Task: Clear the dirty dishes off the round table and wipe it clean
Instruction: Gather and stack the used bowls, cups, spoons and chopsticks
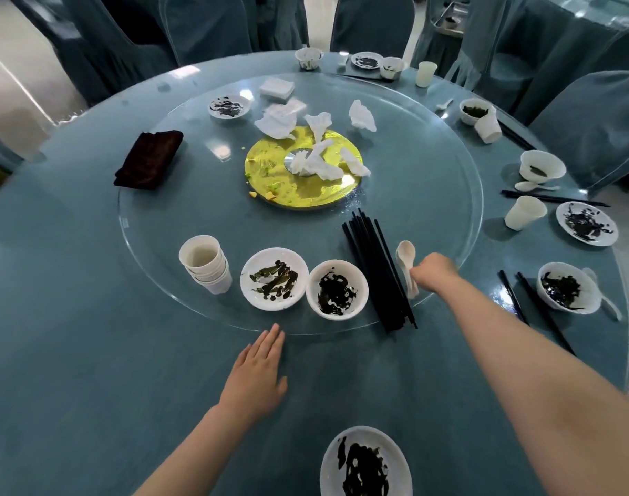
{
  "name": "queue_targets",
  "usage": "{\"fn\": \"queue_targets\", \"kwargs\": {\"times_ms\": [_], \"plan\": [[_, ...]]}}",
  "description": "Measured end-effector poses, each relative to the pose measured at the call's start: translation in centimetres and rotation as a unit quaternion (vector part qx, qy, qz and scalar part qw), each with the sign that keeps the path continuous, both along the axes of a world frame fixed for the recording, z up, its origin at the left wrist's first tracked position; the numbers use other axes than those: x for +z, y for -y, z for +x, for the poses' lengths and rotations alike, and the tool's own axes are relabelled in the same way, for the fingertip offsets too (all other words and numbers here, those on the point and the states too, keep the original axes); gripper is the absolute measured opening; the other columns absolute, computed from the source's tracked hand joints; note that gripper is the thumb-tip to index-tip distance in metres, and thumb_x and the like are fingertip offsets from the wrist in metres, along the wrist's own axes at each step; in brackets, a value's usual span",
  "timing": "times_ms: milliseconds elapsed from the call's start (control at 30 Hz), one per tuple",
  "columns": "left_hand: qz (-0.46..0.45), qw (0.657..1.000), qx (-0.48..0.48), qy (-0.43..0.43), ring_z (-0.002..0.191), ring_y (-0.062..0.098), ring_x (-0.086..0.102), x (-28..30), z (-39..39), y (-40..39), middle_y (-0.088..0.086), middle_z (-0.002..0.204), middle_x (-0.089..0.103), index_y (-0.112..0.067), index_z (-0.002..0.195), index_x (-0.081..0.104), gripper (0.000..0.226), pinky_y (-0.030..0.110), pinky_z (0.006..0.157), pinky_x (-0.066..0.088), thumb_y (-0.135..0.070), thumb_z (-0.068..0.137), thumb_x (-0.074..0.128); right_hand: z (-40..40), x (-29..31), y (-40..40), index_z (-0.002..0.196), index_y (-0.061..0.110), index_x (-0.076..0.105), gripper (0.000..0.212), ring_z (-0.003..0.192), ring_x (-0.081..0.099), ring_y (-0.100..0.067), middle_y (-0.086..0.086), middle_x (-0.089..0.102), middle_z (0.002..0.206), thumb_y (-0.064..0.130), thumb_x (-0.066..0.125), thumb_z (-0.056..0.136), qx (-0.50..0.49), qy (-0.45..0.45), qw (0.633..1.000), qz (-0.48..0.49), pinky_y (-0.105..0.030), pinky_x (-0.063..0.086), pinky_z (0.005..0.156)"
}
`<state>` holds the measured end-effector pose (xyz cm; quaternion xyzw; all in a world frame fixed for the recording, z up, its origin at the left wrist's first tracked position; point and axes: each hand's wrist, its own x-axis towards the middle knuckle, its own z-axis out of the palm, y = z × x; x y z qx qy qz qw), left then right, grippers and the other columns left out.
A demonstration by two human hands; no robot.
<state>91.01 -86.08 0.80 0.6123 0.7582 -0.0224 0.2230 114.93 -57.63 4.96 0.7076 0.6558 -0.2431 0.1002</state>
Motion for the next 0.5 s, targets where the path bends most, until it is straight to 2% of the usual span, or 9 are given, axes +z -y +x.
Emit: {"fn": "queue_targets", "kwargs": {"times_ms": [200, 300, 433, 500], "plan": [[0.000, 1.000, 0.004, -0.005, 0.149, 0.011, -0.011, -0.1, 0.0, 0.1, -0.006, 0.161, -0.018, -0.020, 0.155, -0.008, 0.078, 0.031, 0.119, -0.003, -0.037, 0.097, 0.041, 0.9, -0.5, 0.6, 0.067, 0.007, 0.052, 0.022, 0.054, 0.044, -0.020, -0.007, 0.053, 0.066, 0.017, 0.052, 0.087, -0.009, -0.042, 0.999, 0.024, -0.027, 0.029, 0.047], [-0.002, 1.000, 0.006, -0.004, 0.149, 0.011, -0.011, -0.1, -0.2, 0.2, -0.006, 0.161, -0.017, -0.020, 0.154, -0.008, 0.078, 0.031, 0.120, -0.001, -0.037, 0.096, 0.042, 1.9, -0.1, 2.6, 0.059, 0.014, 0.045, 0.027, 0.057, 0.039, -0.024, -0.003, 0.045, 0.057, 0.014, 0.053, 0.085, -0.025, -0.101, 0.992, 0.064, -0.029, 0.029, 0.049], [-0.003, 1.000, 0.011, 0.006, 0.149, 0.012, -0.009, 0.0, -0.4, 0.3, -0.006, 0.162, -0.015, -0.020, 0.155, -0.005, 0.079, 0.033, 0.121, 0.004, -0.036, 0.096, 0.044, 3.6, -0.4, 8.6, 0.089, 0.016, 0.063, 0.008, 0.080, 0.056, -0.023, -0.001, 0.060, 0.081, 0.023, 0.058, 0.091, -0.045, -0.170, 0.981, 0.088, -0.028, 0.039, 0.069], [-0.002, 1.000, 0.012, 0.015, 0.149, 0.011, -0.008, 0.2, -0.5, 0.3, -0.006, 0.162, -0.014, -0.020, 0.155, -0.003, 0.077, 0.033, 0.121, 0.004, -0.035, 0.095, 0.043, 4.6, -1.3, 12.5, 0.089, 0.019, 0.064, 0.006, 0.081, 0.058, -0.021, 0.000, 0.064, 0.084, 0.022, 0.060, 0.092, -0.032, -0.191, 0.979, 0.057, -0.027, 0.041, 0.070]]}}
